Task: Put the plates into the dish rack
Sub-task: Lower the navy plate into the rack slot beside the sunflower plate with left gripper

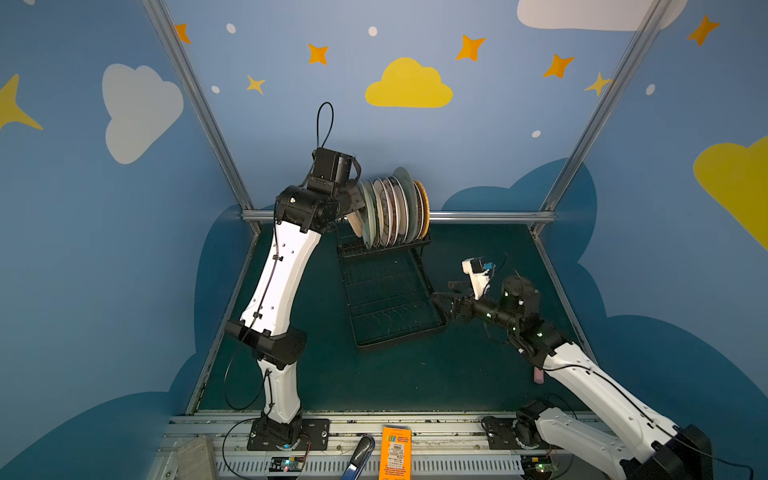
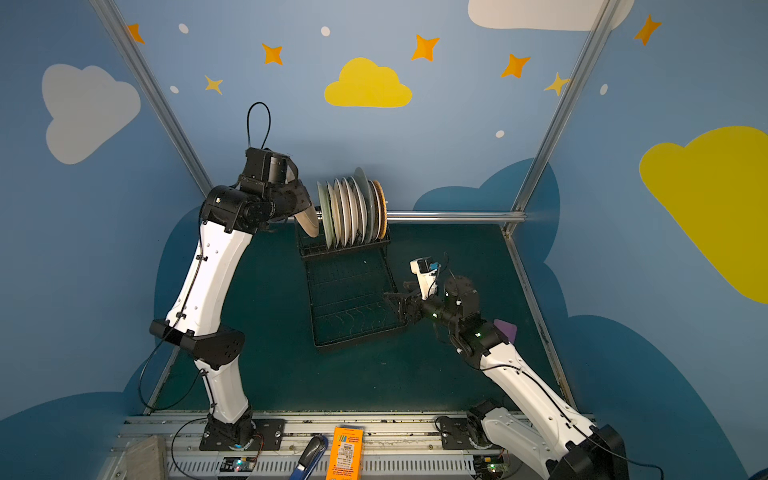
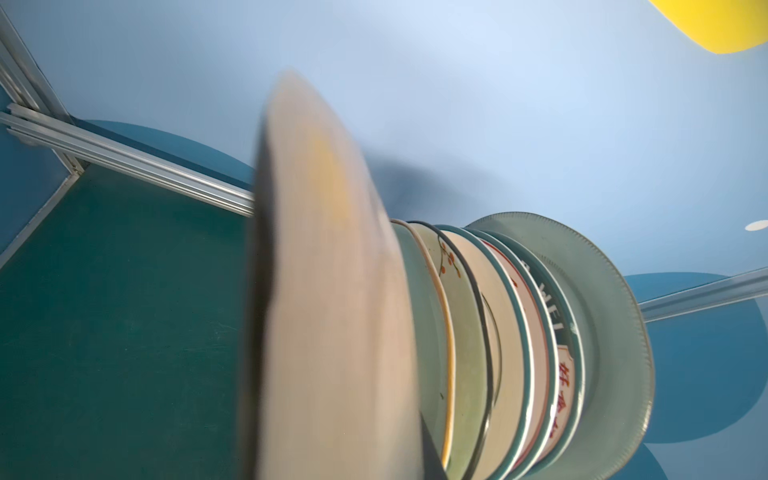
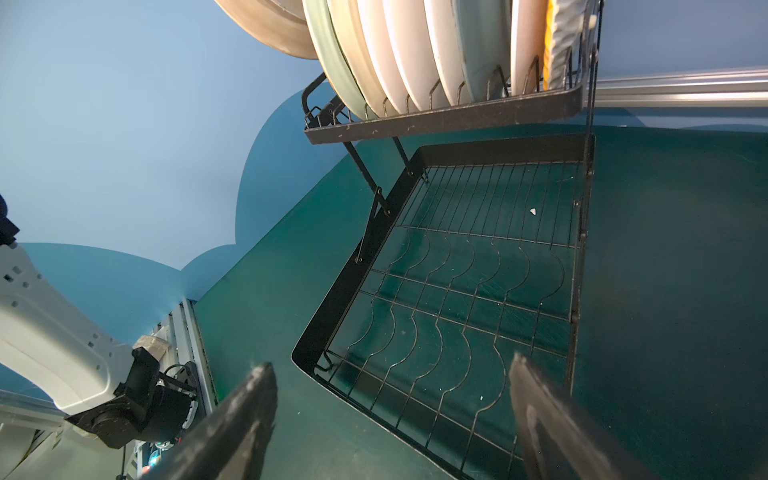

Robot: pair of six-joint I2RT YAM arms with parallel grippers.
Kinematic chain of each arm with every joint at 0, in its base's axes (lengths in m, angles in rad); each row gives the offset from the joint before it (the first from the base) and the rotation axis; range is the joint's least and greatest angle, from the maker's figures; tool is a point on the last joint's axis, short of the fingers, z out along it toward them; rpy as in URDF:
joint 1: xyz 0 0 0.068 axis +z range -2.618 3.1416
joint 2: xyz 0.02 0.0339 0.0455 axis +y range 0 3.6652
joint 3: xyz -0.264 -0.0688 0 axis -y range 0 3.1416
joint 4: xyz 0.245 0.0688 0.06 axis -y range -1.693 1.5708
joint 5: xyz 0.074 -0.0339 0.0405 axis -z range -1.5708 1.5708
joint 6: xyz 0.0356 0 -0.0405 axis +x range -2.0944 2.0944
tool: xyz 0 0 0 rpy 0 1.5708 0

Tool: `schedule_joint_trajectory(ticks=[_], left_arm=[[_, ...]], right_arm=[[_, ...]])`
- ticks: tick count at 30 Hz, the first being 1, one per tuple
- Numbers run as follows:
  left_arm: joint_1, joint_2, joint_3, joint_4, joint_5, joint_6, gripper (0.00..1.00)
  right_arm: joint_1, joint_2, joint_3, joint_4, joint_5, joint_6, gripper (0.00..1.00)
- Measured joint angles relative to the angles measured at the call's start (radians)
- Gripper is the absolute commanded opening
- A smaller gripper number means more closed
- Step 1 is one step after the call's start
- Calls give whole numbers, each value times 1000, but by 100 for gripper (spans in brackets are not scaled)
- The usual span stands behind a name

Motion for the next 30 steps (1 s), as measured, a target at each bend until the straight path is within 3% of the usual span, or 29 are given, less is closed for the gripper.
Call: schedule_joint_trajectory(ticks=[14,30], left_arm=[[0,94,1,1,-24,20,3],[0,109,-11,15,-25,60,3]], right_arm=[[0,33,-2,13,10,20,86],[0,43,-2,14,19,27,86]])
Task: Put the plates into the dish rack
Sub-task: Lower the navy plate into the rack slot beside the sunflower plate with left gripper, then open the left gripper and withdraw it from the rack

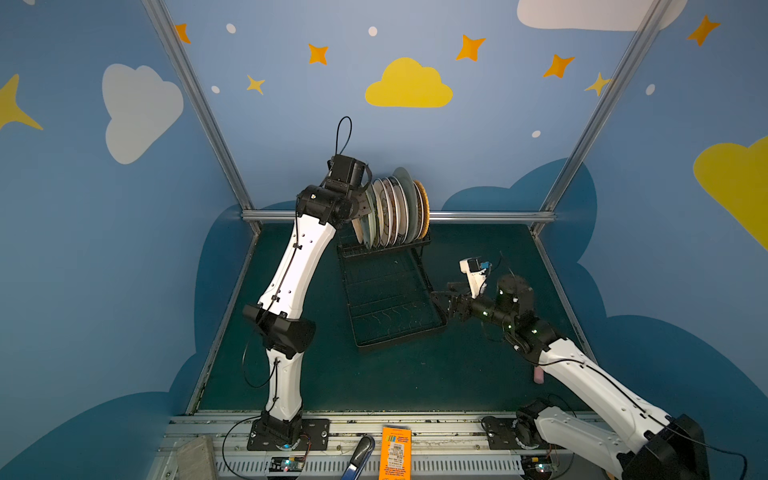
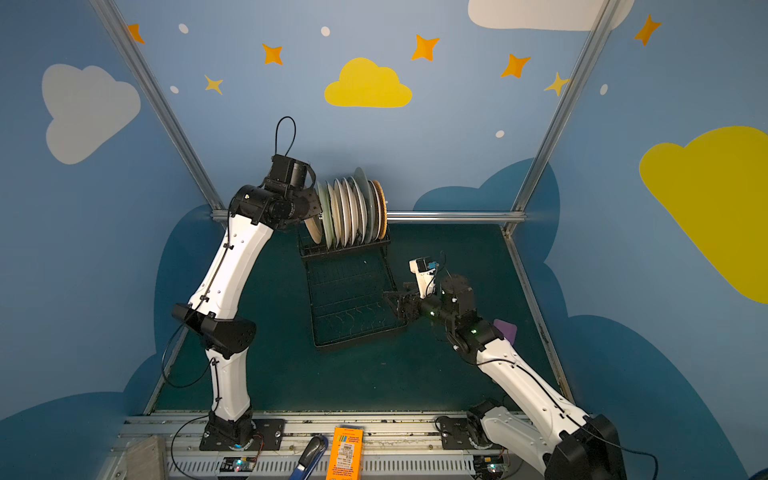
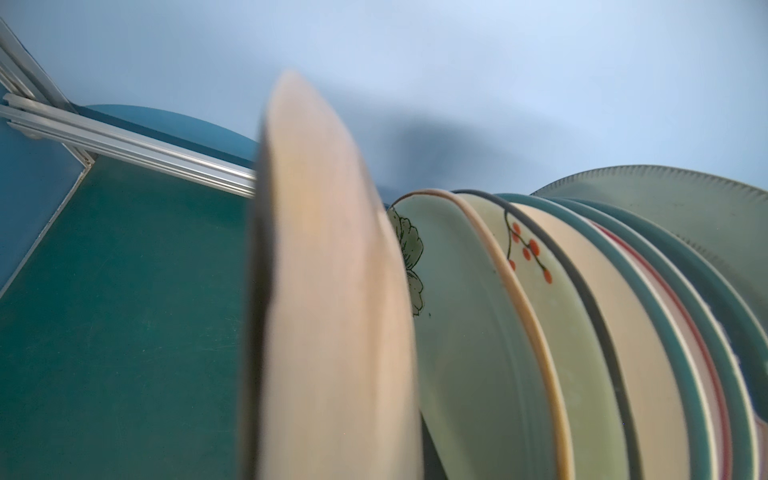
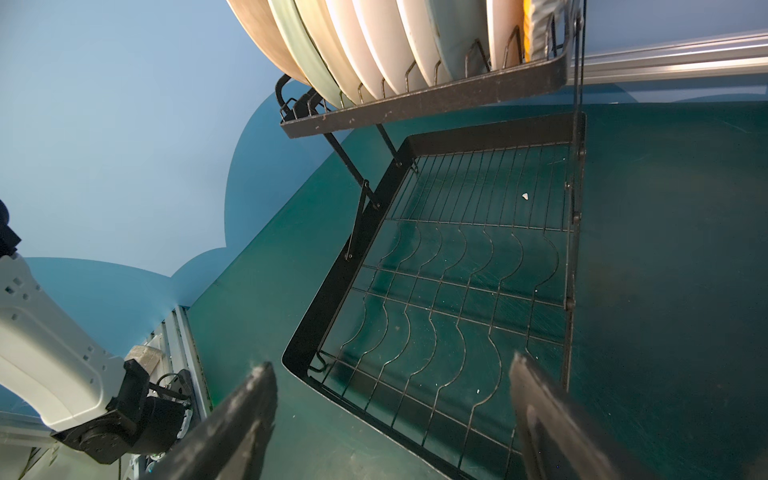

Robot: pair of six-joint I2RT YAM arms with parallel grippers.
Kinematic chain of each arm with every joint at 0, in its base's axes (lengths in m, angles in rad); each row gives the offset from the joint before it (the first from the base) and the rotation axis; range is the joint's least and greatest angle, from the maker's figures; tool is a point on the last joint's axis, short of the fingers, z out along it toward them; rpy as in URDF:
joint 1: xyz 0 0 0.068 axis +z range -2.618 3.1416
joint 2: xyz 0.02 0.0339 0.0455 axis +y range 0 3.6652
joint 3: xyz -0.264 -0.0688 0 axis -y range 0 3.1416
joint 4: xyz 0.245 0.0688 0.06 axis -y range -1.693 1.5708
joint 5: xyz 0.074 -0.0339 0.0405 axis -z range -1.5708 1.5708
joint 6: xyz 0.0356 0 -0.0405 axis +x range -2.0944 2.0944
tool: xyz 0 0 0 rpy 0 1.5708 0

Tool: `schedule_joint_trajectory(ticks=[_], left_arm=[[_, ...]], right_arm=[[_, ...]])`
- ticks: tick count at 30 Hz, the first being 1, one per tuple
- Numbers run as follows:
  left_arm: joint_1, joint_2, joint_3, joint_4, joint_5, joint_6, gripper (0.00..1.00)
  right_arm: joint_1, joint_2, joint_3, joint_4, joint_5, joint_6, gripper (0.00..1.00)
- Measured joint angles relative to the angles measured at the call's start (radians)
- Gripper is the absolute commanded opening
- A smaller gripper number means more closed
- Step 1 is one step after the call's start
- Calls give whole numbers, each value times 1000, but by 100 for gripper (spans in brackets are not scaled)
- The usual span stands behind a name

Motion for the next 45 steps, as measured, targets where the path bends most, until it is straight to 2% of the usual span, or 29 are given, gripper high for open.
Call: schedule_joint_trajectory(ticks=[28,35,45], left_arm=[[-8,40,-36,14,-9,19,4],[-8,41,-36,16,-14,24,22],[-2,40,26,43,-15,38,33]], right_arm=[[0,29,0,3,-2,16,86],[0,32,0,3,-2,16,86],[0,32,0,4,-2,16,86]])
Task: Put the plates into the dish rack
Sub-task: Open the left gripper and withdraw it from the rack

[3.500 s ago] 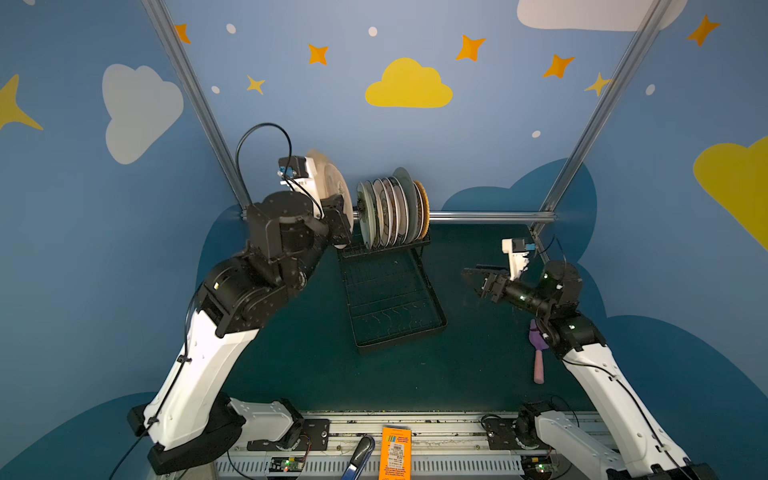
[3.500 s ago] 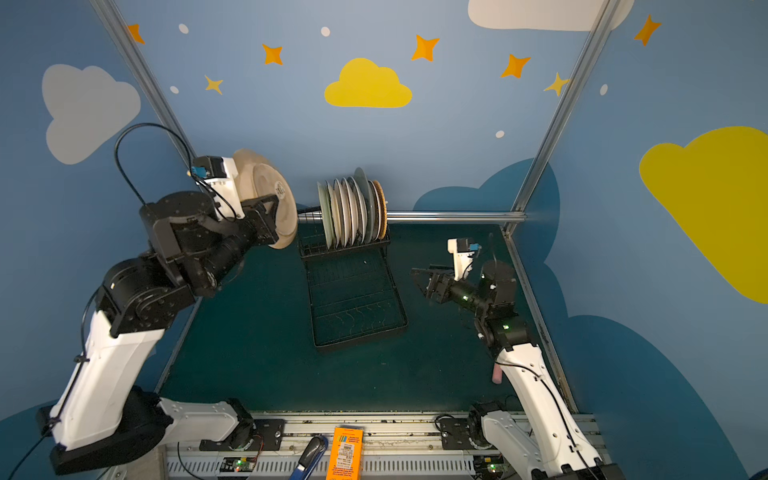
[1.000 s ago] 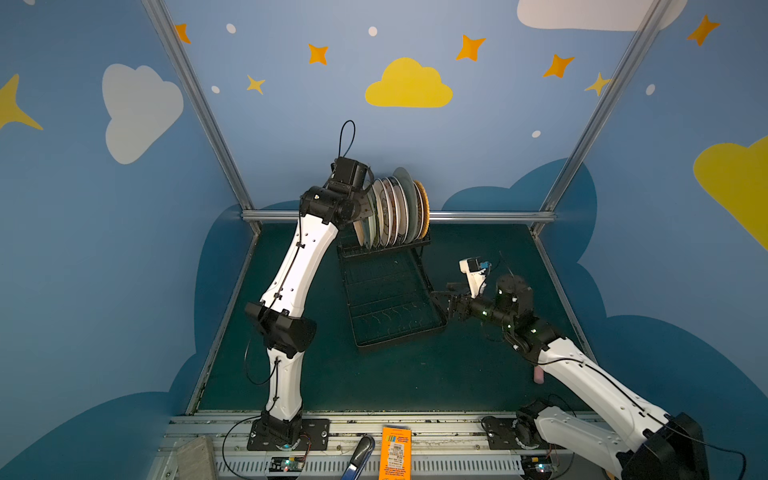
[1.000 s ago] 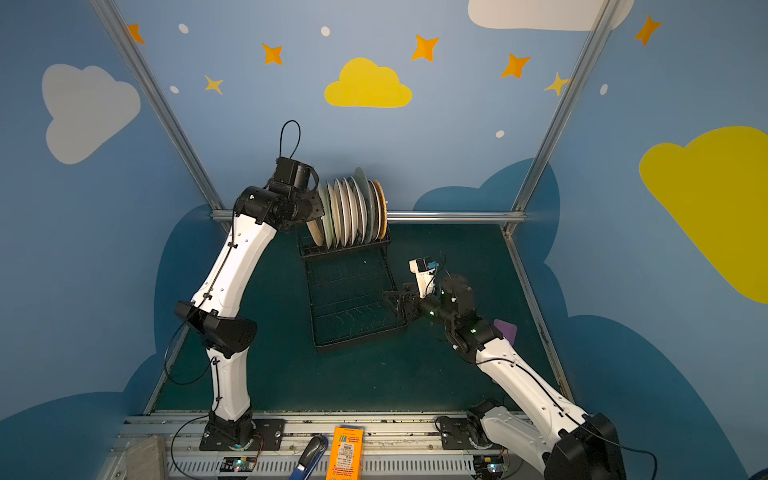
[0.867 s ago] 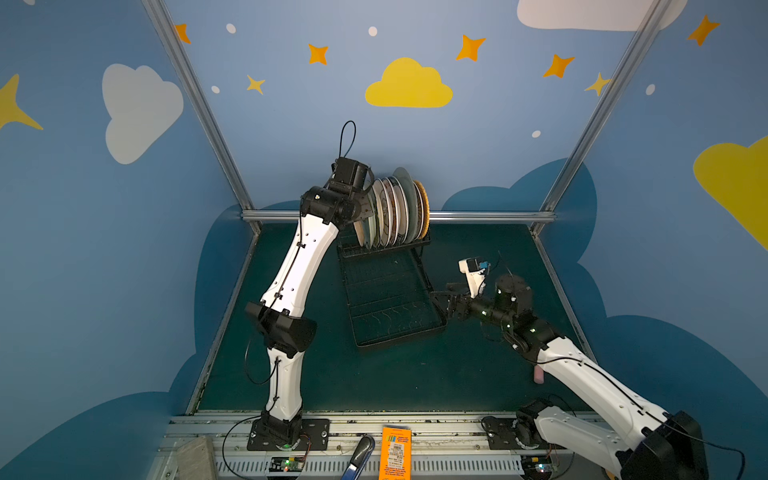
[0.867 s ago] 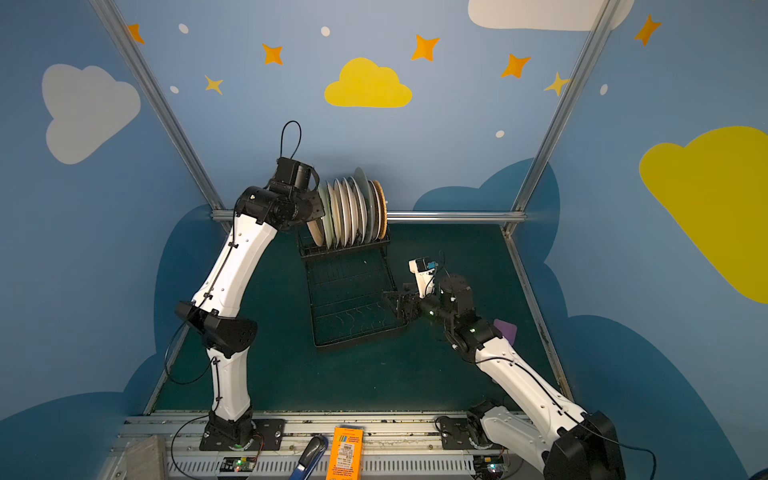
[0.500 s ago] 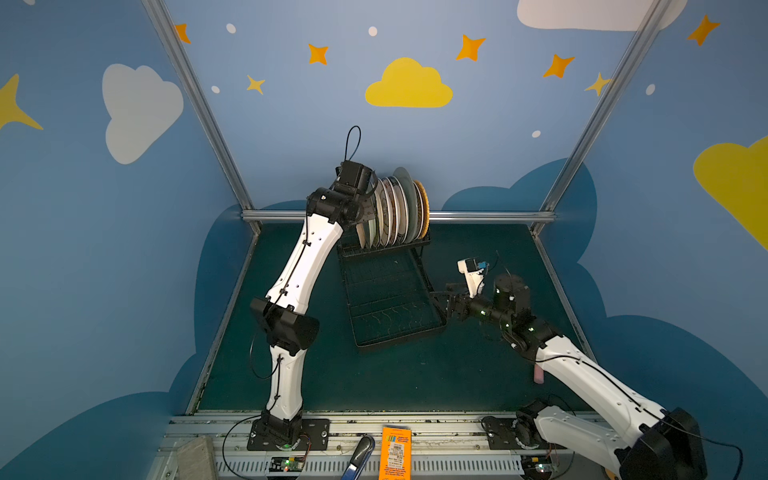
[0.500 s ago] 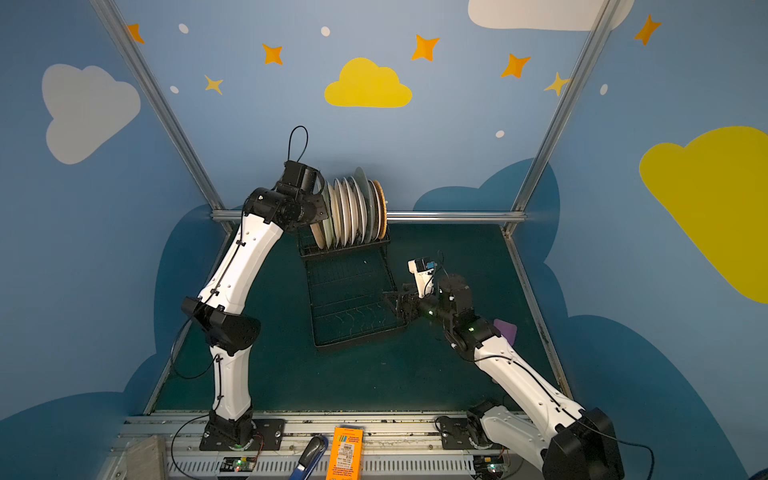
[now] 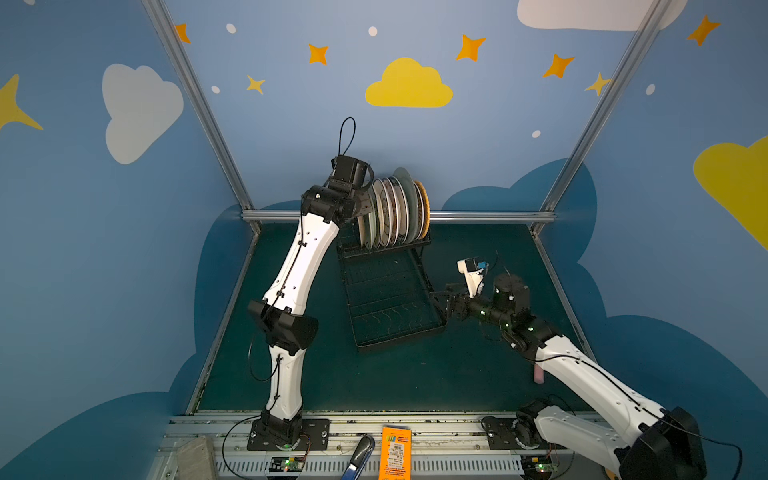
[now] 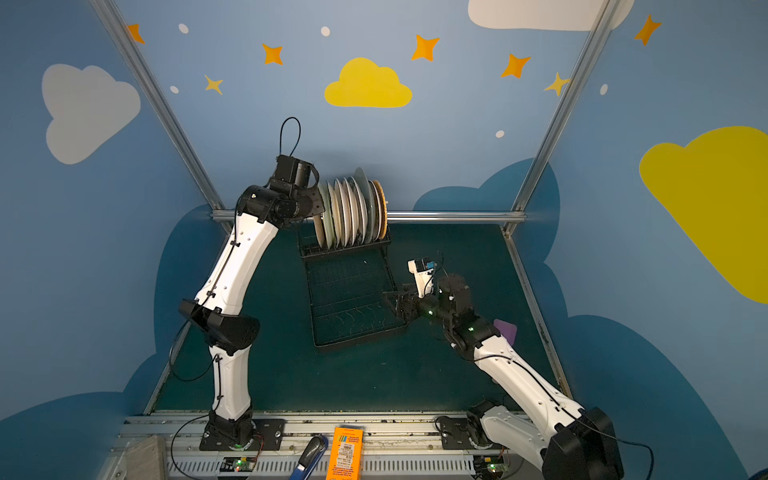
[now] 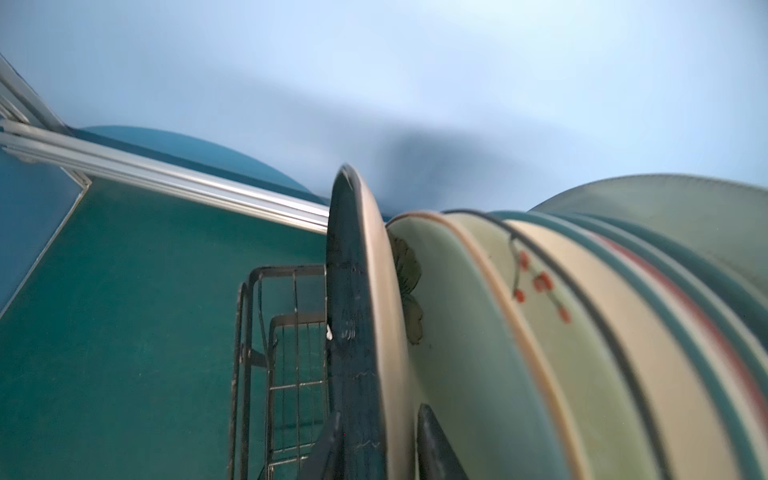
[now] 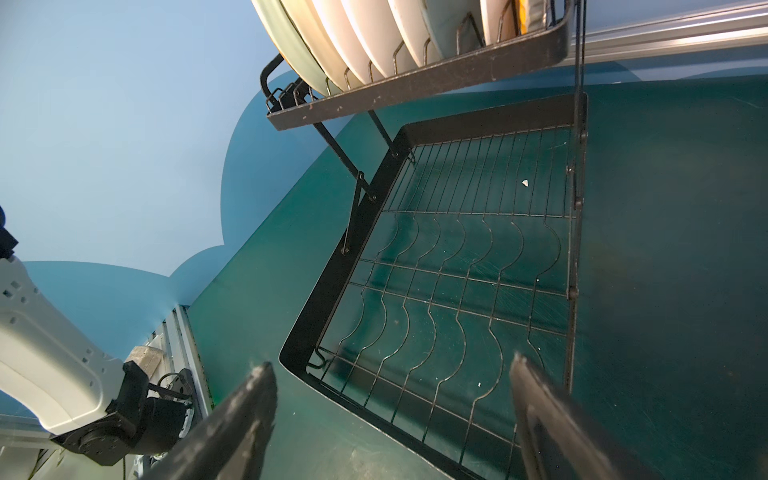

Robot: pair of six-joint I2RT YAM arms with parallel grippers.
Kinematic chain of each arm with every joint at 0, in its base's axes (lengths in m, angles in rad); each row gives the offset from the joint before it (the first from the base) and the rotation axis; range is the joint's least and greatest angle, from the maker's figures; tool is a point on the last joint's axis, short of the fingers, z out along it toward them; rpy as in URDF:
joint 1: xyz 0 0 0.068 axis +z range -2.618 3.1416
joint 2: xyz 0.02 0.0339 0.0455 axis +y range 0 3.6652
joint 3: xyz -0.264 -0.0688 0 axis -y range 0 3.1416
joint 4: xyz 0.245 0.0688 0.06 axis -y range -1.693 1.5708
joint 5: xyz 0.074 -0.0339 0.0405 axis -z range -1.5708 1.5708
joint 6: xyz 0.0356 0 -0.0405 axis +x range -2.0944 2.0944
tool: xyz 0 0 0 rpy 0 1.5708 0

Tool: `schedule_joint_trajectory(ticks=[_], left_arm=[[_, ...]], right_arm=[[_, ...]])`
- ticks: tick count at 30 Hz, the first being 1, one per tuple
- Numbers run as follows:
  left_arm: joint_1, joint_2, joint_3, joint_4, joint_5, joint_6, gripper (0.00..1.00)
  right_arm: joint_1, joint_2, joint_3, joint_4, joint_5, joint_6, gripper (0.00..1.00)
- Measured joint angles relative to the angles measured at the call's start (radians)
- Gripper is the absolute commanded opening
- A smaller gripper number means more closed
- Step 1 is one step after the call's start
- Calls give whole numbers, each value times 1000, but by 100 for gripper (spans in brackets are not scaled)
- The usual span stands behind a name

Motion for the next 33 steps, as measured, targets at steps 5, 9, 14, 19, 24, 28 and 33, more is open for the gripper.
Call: schedule_joint_trajectory(ticks=[5,9,14,19,24,28,33], left_arm=[[0,-6,2,4,3,4,34],[0,-26,2,4,28,3,35],[-1,-134,-35,13,104,0,44],[3,-398,-290,108,208,-22,53],[14,-745,-714,272,256,-60,71],[40,-1011,-1053,359,243,-89,87],[50,-1255,-1394,418,100,-108,100]], right_arm=[[0,2,0,0,-1,0,86],[0,2,0,0,-2,0,86],[0,-24,0,-5,0,-8,86],[-1,-101,2,-9,70,-22,86],[-37,-113,99,-122,184,-23,89],[-122,-114,168,-161,251,-17,89],[-264,-80,175,-187,350,-43,89]])
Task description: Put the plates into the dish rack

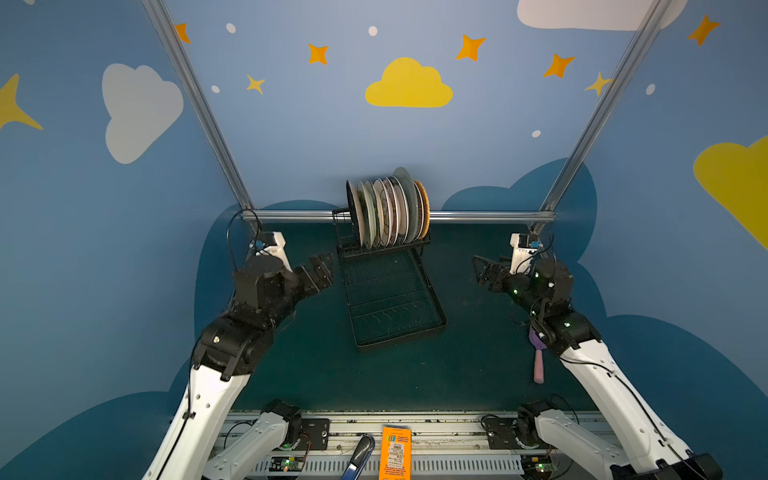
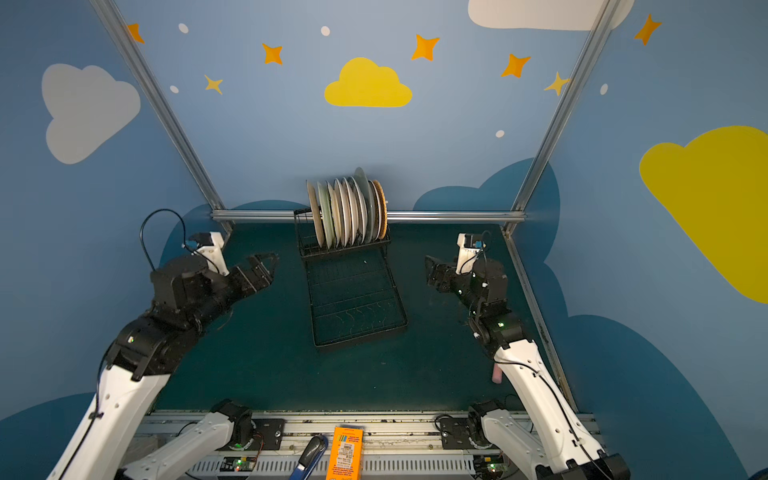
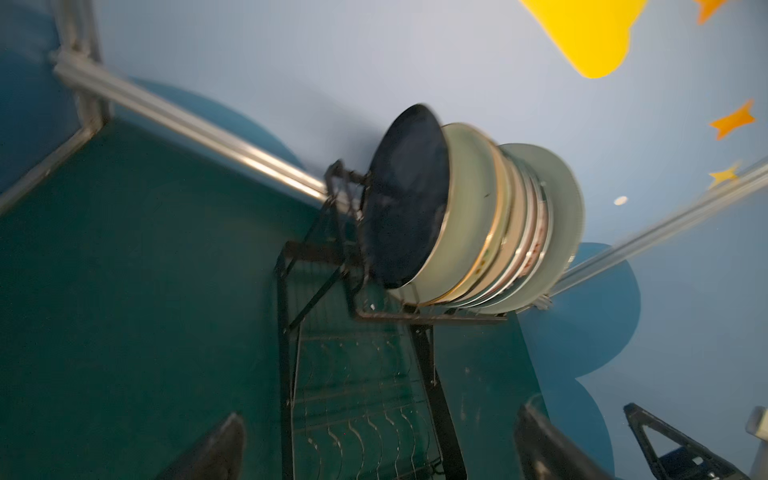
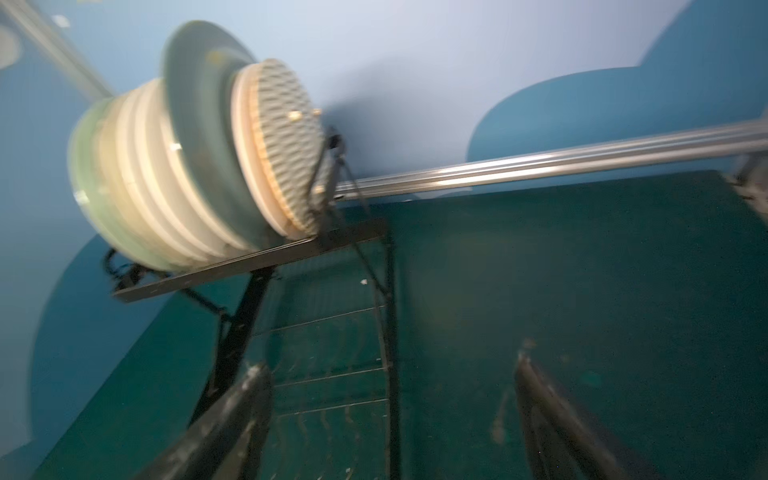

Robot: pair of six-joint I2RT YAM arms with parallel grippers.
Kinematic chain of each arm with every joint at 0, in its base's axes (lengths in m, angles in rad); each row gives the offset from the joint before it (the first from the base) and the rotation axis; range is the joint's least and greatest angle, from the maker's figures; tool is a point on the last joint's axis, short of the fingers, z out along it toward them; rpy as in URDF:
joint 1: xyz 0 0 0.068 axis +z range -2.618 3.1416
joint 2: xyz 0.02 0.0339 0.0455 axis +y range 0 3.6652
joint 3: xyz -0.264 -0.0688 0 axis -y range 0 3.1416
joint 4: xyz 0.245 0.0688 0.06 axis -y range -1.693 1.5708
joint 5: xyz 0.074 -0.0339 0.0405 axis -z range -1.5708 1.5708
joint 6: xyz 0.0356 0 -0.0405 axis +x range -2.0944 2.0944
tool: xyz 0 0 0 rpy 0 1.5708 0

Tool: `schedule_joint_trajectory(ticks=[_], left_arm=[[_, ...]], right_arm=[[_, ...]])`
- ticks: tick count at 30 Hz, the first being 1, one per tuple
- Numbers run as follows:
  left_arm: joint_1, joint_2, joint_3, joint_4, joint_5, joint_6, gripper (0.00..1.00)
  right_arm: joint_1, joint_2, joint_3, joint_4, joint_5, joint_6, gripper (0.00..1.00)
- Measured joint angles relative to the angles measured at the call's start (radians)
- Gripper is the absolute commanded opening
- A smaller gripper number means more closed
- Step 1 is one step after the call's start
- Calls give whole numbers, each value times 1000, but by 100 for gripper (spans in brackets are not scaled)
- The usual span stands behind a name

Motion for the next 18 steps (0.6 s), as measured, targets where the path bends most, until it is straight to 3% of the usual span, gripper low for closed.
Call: schedule_joint_trajectory(ticks=[5,8,12,18], left_arm=[[5,-121,-373,158,-299,3,100],[36,-38,-528,263,-443,10,100],[84,153,-631,447,-597,79,100],[188,366,-759,869,-618,198,100]], right_arm=[[-122,48,-180,177,63,-101,89],[-147,108,-288,261,103,-160,89],[-174,222,-309,273,148,-194,89],[-229,325,-308,323,146,-199,89]])
